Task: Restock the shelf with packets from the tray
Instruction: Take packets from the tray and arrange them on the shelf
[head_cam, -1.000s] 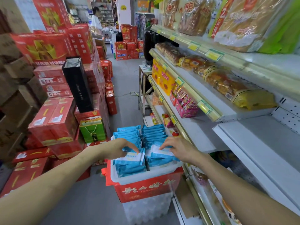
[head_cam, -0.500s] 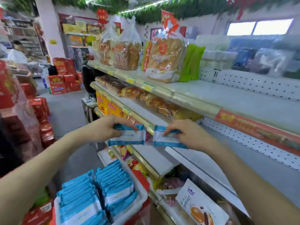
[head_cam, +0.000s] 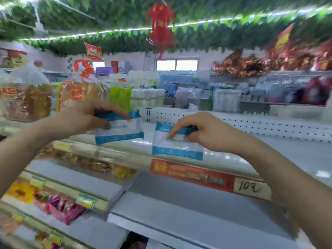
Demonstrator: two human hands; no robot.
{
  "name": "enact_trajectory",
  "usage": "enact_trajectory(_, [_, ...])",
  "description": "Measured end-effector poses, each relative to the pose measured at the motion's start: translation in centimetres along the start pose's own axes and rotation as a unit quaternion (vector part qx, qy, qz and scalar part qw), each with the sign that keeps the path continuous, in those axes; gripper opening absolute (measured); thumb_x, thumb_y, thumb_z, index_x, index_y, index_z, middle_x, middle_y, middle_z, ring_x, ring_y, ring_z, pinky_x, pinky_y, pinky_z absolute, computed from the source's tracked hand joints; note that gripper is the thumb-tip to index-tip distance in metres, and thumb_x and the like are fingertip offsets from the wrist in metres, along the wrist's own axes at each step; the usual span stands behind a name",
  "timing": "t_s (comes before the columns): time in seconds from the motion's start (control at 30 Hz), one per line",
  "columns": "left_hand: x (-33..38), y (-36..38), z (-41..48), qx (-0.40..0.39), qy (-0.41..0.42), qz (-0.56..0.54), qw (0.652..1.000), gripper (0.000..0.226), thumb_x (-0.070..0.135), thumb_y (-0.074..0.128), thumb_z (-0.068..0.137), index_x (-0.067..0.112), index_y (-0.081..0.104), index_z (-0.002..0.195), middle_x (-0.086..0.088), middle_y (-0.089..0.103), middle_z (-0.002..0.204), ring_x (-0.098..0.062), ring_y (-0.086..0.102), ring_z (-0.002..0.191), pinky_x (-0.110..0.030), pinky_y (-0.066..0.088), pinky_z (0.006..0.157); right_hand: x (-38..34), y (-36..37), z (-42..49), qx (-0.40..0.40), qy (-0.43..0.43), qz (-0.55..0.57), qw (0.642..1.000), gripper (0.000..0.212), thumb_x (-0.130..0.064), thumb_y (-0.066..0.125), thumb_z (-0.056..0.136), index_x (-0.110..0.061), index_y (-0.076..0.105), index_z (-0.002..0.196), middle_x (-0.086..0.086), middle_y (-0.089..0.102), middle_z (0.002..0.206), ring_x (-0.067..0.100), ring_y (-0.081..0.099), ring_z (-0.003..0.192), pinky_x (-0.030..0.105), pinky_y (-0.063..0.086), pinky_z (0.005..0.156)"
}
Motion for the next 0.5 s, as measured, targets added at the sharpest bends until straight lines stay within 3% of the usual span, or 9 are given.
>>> enact_trajectory(0.1, [1.0, 2.2, 5.0, -0.032, 0.014, -0.025, 0.999, 0.058, -0.019, 0.061, 0.089, 0.033, 0.082, 0.105, 0.020, 0.076, 0.112, -0.004, 0.071, 0.101, -0.010, 0.052, 0.076, 3.7, -3.8, -0.6, 0.015, 0.031, -0.046, 0.998, 0.044, 0.004, 0.066, 0.091, -0.037, 0.078, 0.103, -0.008, 0.070, 0.116, 0.013, 0.063, 0.098, 0.034, 0.053, 0.084])
enact_trajectory(0.2, [1.7, 5.4, 9.5, -0.066, 0.024, -0.056, 0.996, 0.058, -0.023, 0.057, 0.090, 0.026, 0.082, 0.108, 0.012, 0.077, 0.117, -0.009, 0.073, 0.104, -0.018, 0.057, 0.075, 8.2, -7.1, -1.3, 0.021, 0.081, -0.086, 0.993, 0.043, 0.003, 0.066, 0.092, -0.037, 0.079, 0.103, -0.010, 0.067, 0.119, 0.005, 0.060, 0.099, 0.022, 0.050, 0.083])
enact_trajectory(0.27, [1.7, 7.3, 11.9, -0.077, 0.025, -0.059, 0.995, 0.059, -0.023, 0.056, 0.089, 0.027, 0.082, 0.106, 0.012, 0.076, 0.118, -0.007, 0.073, 0.102, -0.019, 0.058, 0.075, 10.8, -8.6, -1.4, 0.021, 0.106, -0.106, 0.988, 0.043, 0.004, 0.065, 0.092, -0.035, 0.079, 0.104, -0.014, 0.066, 0.115, 0.003, 0.059, 0.097, 0.021, 0.047, 0.081])
enact_trajectory(0.33, [1.1, 8.3, 13.8, -0.080, 0.021, -0.048, 0.995, 0.061, -0.021, 0.057, 0.088, 0.032, 0.081, 0.106, 0.010, 0.074, 0.124, -0.009, 0.071, 0.108, -0.024, 0.059, 0.082, 13.0, -9.7, -1.0, 0.018, 0.126, -0.116, 0.985, 0.043, 0.005, 0.063, 0.092, -0.033, 0.079, 0.107, -0.012, 0.066, 0.117, 0.005, 0.060, 0.097, 0.021, 0.047, 0.081])
enact_trajectory(0.43, [-0.3, 8.3, 15.4, -0.078, 0.010, -0.014, 0.997, 0.062, -0.019, 0.058, 0.087, 0.035, 0.080, 0.109, 0.009, 0.070, 0.129, -0.015, 0.068, 0.115, -0.036, 0.059, 0.096, 15.5, -10.1, 1.1, -0.003, 0.139, -0.131, 0.982, 0.042, 0.004, 0.060, 0.095, -0.030, 0.077, 0.113, -0.008, 0.063, 0.124, 0.010, 0.060, 0.101, 0.011, 0.044, 0.076])
enact_trajectory(0.5, [-1.4, 7.6, 15.8, -0.067, -0.012, -0.005, 0.998, 0.062, -0.019, 0.057, 0.087, 0.035, 0.080, 0.107, 0.010, 0.069, 0.129, -0.017, 0.067, 0.115, -0.036, 0.060, 0.095, 16.7, -9.9, 3.4, -0.011, 0.133, -0.143, 0.981, 0.041, 0.003, 0.061, 0.096, -0.030, 0.077, 0.114, -0.008, 0.062, 0.125, 0.010, 0.059, 0.099, 0.011, 0.043, 0.074])
Point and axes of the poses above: each hand's wrist, its own z-axis towards the middle knuckle, its own y-axis out of the palm, x = y × z, the point moved 5 cm from there along z, towards the middle knuckle
